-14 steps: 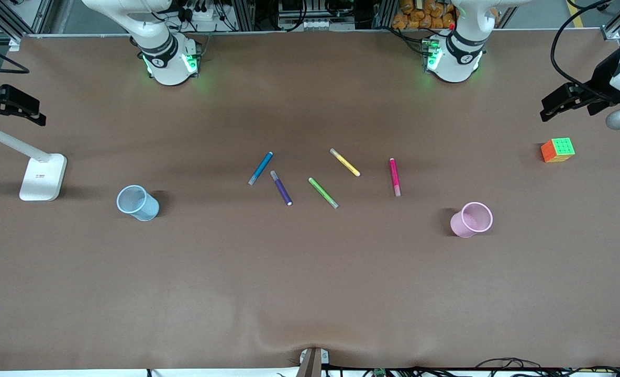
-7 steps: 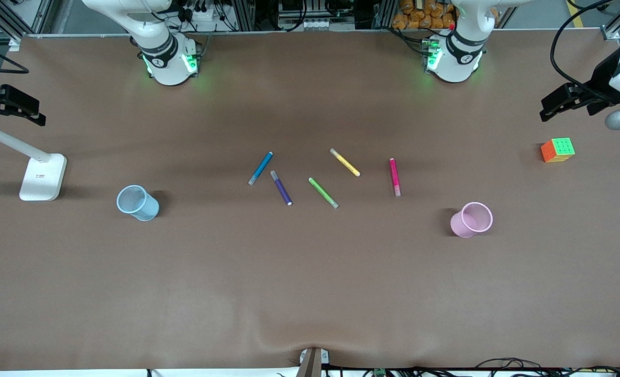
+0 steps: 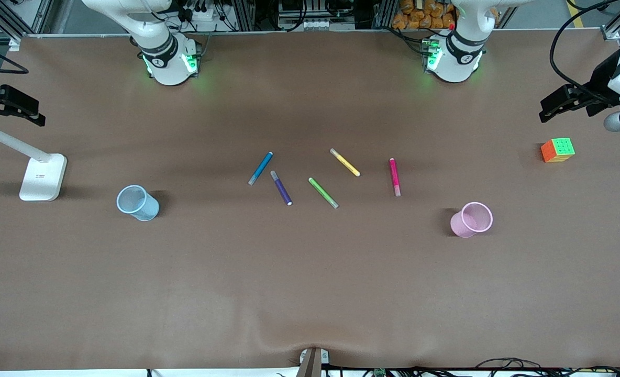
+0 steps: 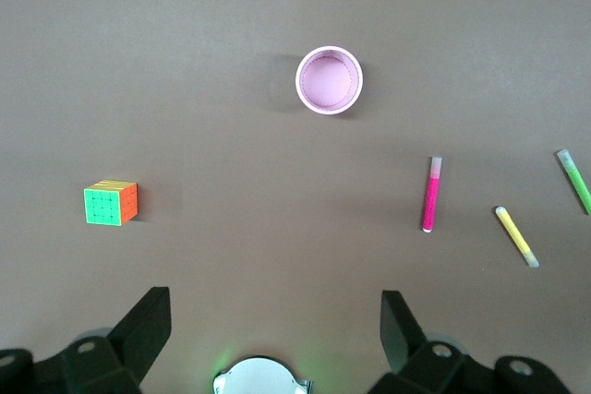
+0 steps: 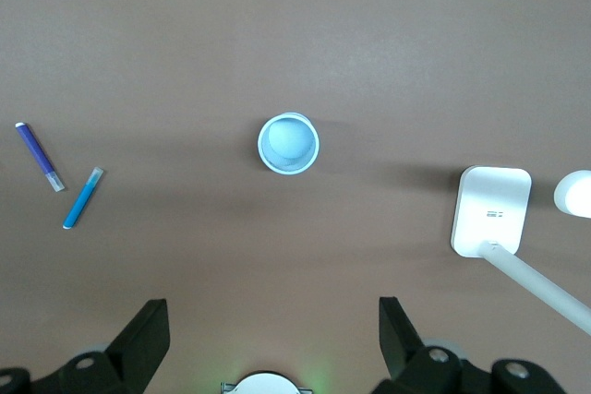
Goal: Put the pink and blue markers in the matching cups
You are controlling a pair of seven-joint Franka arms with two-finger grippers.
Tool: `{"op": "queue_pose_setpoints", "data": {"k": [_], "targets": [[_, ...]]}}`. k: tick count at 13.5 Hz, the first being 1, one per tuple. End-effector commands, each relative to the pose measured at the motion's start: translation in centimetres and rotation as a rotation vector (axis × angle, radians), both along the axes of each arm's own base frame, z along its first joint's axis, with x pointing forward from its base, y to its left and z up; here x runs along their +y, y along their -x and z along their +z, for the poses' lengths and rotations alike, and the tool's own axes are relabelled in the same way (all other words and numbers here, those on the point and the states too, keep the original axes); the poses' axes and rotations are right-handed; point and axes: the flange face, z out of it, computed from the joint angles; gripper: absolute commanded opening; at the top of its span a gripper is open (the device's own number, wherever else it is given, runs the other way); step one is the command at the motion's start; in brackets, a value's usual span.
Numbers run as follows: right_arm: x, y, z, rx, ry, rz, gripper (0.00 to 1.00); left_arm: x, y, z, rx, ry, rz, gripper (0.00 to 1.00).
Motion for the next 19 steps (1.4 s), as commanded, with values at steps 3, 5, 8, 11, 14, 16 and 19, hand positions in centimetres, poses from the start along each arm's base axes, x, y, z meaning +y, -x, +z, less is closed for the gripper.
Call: {"op": "queue_pose_setpoints", "data": {"k": [3,5,8,11,14,16,19], "targets": [[-0.5,-0.1,0.1,-0.005,-0.013,0.001,1.00,0.0,-0.2,-0.1,0.038,-0.006,-0.009,1.00],[-1.0,-0.1,0.1,-0.005,-0.013,-0.009,1.00,-0.1,-0.2,-0.3,0.046,-0.006,-0.011,1.00],[-1.0,-0.2,0.2,-0.011,-0.013,-0.007,1.00,-0.1,-0.5,-0.8,0.058,-0.004,-0.011,1.00],[-1.0,-0.2,0.1,-0.011,-0.013,-0.007,1.00,-0.2,-0.6,-0.9,0.060,-0.004,-0.012,1.00],[-1.5,-0.1,0.2,-0.013,-0.012,-0.018,1.00,-0.5,-0.6,-0.8,0.058,-0.006,-0.018,1.00],[-1.4,-0.2,0.1,-0.013,-0.014,-0.016,1.00,-0.6,-1.0,-0.8,0.055,-0.004,-0.021,1.00],[-1.6,-0.4,-0.3,-0.003,-0.013,-0.020,1.00,-1.0,-1.1,-0.9,0.056,-0.004,-0.026,1.00]]}}
